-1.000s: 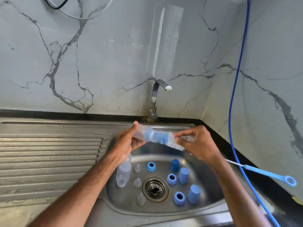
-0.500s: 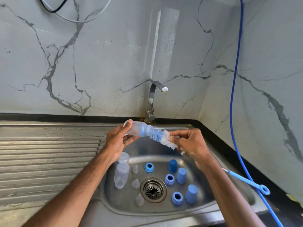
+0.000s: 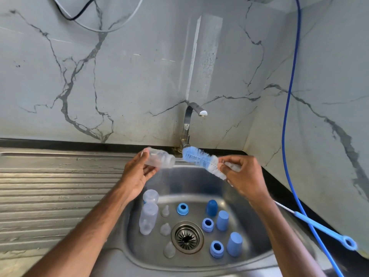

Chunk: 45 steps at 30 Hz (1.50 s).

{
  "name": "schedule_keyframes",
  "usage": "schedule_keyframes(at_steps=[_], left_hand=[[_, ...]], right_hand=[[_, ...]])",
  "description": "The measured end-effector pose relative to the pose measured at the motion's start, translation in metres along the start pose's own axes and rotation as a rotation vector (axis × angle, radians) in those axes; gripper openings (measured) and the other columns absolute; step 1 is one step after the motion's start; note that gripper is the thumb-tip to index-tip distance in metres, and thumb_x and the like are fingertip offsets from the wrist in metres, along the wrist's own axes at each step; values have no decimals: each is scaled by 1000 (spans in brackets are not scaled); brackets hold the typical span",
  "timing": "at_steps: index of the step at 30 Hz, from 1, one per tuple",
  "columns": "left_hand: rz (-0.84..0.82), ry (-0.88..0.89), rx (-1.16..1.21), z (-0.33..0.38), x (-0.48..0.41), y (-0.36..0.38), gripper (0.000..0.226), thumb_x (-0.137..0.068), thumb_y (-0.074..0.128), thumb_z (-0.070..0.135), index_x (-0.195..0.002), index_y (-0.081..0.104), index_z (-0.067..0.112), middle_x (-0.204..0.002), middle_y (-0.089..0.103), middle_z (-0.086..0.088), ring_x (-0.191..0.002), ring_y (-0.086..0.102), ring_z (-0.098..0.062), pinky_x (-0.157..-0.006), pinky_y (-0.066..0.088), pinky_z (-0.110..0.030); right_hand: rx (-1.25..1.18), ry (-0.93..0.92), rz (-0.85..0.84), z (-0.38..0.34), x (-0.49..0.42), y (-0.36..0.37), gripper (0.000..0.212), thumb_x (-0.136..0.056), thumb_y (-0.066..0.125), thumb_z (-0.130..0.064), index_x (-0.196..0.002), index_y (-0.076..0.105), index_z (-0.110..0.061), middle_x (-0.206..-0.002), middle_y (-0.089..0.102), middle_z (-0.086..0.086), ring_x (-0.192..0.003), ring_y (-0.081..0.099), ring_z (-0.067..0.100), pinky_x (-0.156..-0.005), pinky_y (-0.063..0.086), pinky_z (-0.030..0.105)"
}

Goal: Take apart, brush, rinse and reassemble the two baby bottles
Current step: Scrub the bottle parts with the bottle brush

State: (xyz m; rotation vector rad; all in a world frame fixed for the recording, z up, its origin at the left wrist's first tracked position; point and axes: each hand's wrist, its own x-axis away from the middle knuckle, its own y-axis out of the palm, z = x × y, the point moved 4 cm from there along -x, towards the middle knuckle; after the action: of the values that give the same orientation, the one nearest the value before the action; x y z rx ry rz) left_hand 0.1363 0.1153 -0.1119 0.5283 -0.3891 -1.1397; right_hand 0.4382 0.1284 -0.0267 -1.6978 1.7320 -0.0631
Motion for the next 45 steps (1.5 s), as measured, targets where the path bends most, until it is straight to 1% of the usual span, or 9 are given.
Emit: schedule_keyframes(at_steps=[5, 12, 17, 21, 26, 31, 36, 41, 45], left_hand=[[-73, -169, -4, -14, 9, 14, 51, -102, 56, 39, -139, 52, 5, -135, 60, -29, -121, 62, -42, -98, 52, -56], [36, -241, -17, -27, 12, 9, 58, -106, 41, 51, -131, 61, 2, -97, 75, -15, -72, 69, -22, -55, 55, -30], [-45, -296, 48, -26, 17, 18, 44, -106, 40, 32, -114, 67, -1, -92, 74, -19, -68, 70, -25, -51, 55, -32], [-72, -326, 8, -31, 23, 26, 45, -107, 42, 33, -118, 69, -1, -105, 73, -27, -62, 64, -26, -49, 54, -33], [-23, -284, 5, -32, 20, 18, 45, -101, 48, 31, -122, 68, -3, -96, 75, -18, -74, 70, -26, -61, 58, -35], [-49, -374, 1, -36, 31, 33, 47, -103, 43, 35, -117, 68, -2, -99, 75, -23, -62, 62, -23, -55, 50, -32], [-49, -346, -6, -39, 32, 33, 51, -106, 42, 46, -117, 66, 2, -90, 75, -17, -75, 67, -23, -64, 55, -34], [-106, -377, -17, -38, 38, 42, 54, -97, 56, 51, -111, 70, 0, -79, 73, -17, -59, 64, -21, -50, 53, -28], [-106, -347, -8, -39, 32, 37, 56, -95, 59, 55, -113, 69, 3, -82, 72, -14, -67, 66, -20, -58, 56, -31]], right_hand=[[41, -136, -63, -23, -7, 22, 17, -88, 82, -24, -103, 80, -32, -85, 73, -28, -77, 69, -9, -65, 53, 11], [81, -260, -254, -8, 30, 54, 39, -88, 82, -23, -125, 74, -32, -111, 74, -25, -98, 70, -9, -85, 59, 17], [64, -379, -253, -21, 36, 56, 37, -90, 79, -24, -106, 72, -56, -91, 69, -42, -75, 71, -10, -65, 60, 18], [90, -289, -68, -7, 15, 48, 31, -91, 79, -17, -110, 77, -42, -81, 79, -12, -64, 72, 16, -61, 59, 45], [21, -471, -269, -15, 45, 53, 31, -90, 79, -25, -113, 76, -46, -102, 72, -35, -85, 74, -6, -70, 59, 14], [85, -335, -86, -16, 15, 50, 34, -90, 80, -16, -106, 77, -46, -86, 80, -1, -74, 75, 29, -64, 60, 49], [-11, -467, -273, -19, 43, 54, 43, -90, 80, -16, -106, 72, -56, -95, 76, -28, -68, 73, -3, -58, 54, 11], [53, -309, -96, -14, 20, 44, 36, -89, 81, -12, -106, 77, -43, -84, 74, -29, -72, 75, 5, -64, 62, 36], [-37, -382, -268, -15, 37, 48, 37, -90, 81, -16, -108, 75, -47, -90, 76, -30, -74, 75, 2, -60, 59, 19]])
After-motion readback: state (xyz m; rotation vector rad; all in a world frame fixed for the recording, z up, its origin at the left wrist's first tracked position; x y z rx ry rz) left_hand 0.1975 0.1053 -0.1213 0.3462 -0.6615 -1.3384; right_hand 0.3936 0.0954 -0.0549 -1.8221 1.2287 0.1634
